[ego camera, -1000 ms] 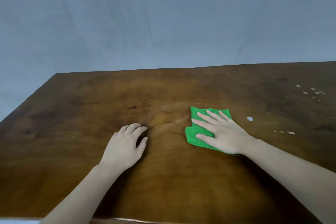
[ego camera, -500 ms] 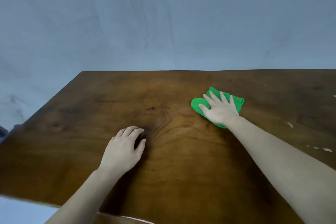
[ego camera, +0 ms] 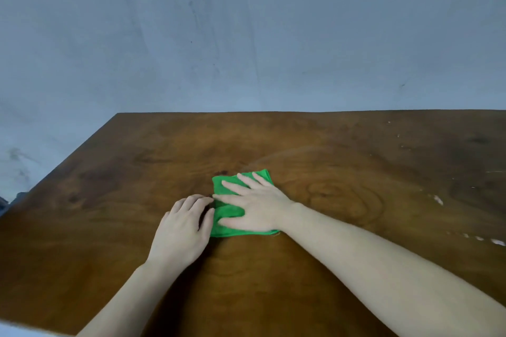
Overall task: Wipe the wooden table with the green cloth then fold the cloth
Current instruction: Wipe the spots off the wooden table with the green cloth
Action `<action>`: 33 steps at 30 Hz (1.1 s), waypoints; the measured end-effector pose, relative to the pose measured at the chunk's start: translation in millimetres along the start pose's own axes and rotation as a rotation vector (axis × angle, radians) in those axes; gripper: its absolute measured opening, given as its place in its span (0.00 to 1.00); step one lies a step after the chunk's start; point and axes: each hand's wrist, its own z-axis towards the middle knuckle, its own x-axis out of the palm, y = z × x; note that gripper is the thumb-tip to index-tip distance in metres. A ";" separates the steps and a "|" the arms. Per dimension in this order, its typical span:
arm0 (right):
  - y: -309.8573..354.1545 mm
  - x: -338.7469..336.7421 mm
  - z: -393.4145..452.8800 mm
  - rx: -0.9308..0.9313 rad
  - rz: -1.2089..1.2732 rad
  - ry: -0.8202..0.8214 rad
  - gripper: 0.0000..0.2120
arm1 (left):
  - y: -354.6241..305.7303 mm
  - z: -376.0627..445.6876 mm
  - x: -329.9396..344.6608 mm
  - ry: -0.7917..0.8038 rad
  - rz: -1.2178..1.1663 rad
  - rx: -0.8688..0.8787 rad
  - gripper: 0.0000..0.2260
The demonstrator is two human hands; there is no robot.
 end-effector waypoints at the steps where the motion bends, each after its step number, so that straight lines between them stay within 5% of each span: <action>1: -16.2 -5.0 3.8 0.088 0.013 -0.005 0.36 | -6.3 4.7 1.8 0.009 0.002 0.008 0.24; 10: -209.9 -21.5 -72.3 0.781 0.053 -0.079 0.39 | -61.1 47.5 20.1 0.087 0.010 0.093 0.23; 17: -236.8 -23.2 -79.6 0.973 0.106 -0.102 0.42 | -62.9 47.1 21.1 0.067 0.049 0.055 0.19; 23: -194.3 -31.7 0.1 0.731 0.103 -0.129 0.42 | -38.3 35.5 15.8 0.063 0.089 -0.087 0.20; 33: -24.4 -12.3 59.5 -0.207 0.094 -0.030 0.28 | 6.4 27.0 3.5 -0.109 -0.031 -0.205 0.08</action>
